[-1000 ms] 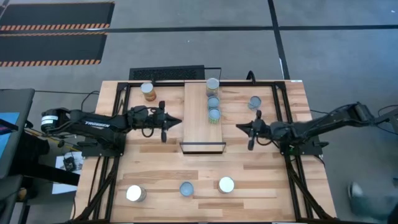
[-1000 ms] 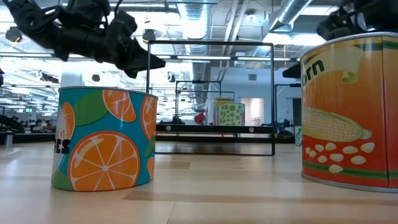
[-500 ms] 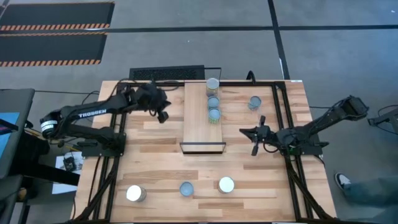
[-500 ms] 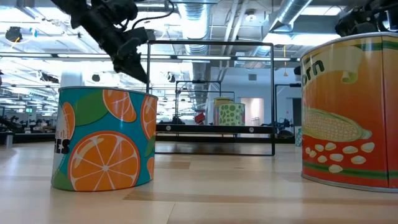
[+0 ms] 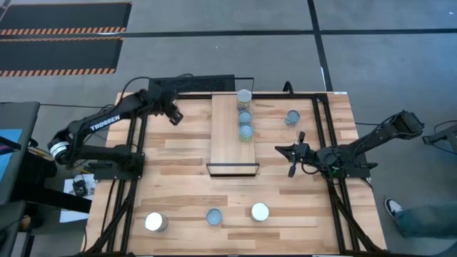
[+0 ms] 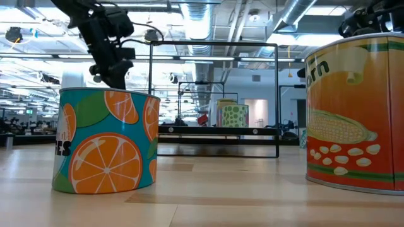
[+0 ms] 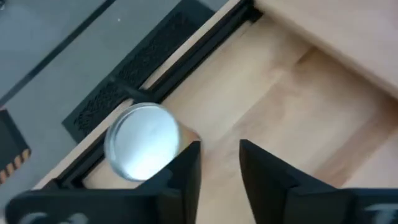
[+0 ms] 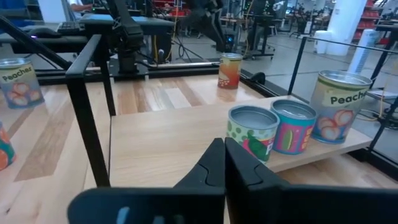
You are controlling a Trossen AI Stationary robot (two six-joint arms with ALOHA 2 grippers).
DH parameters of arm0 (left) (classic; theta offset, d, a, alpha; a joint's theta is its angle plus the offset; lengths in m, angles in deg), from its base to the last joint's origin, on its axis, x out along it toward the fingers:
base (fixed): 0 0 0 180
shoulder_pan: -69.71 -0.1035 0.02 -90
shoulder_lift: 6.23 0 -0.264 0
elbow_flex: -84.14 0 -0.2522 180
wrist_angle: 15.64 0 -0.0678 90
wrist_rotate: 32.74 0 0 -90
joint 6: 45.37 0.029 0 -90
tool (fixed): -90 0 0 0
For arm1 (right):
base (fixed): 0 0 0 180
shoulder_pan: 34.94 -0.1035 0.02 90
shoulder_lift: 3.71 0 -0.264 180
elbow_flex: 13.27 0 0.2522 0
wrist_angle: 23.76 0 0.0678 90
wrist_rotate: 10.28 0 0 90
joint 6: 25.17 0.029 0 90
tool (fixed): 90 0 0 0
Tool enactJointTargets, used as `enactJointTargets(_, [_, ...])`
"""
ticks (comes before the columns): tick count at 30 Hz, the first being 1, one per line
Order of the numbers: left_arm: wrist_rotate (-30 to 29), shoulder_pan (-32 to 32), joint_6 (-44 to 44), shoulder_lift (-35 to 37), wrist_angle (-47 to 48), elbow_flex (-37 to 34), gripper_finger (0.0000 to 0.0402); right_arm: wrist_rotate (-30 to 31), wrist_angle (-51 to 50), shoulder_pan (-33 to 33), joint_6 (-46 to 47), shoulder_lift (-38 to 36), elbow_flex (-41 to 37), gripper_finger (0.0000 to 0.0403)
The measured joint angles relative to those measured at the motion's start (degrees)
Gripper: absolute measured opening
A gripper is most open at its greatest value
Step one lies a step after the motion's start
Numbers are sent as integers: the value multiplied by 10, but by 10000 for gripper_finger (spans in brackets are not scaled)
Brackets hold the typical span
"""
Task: Pick and place cans onto a shelf
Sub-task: Put the top large canned corn on the shelf
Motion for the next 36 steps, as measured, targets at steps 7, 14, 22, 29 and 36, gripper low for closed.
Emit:
enactJointTargets(7, [-5, -16, 52, -61, -13, 0, 143, -1, 0, 0, -1, 0, 0, 11])
enactJointTargets(14, [-96, -16, 82, -121, -45, 0, 151, -1, 0, 0, -1, 0, 0, 11])
enactJointTargets(22, [-104, -26, 97, -156, -73, 1, 145, -2, 0, 0, -1, 0, 0, 11])
enactJointTargets(29, [-88, -43, 124, -168, -77, 3, 68, -2, 0, 0, -1, 0, 0, 11])
enactJointTargets(36, [-65, -43, 161, -155, -75, 2, 6, -2, 0, 0, -1, 0, 0, 11])
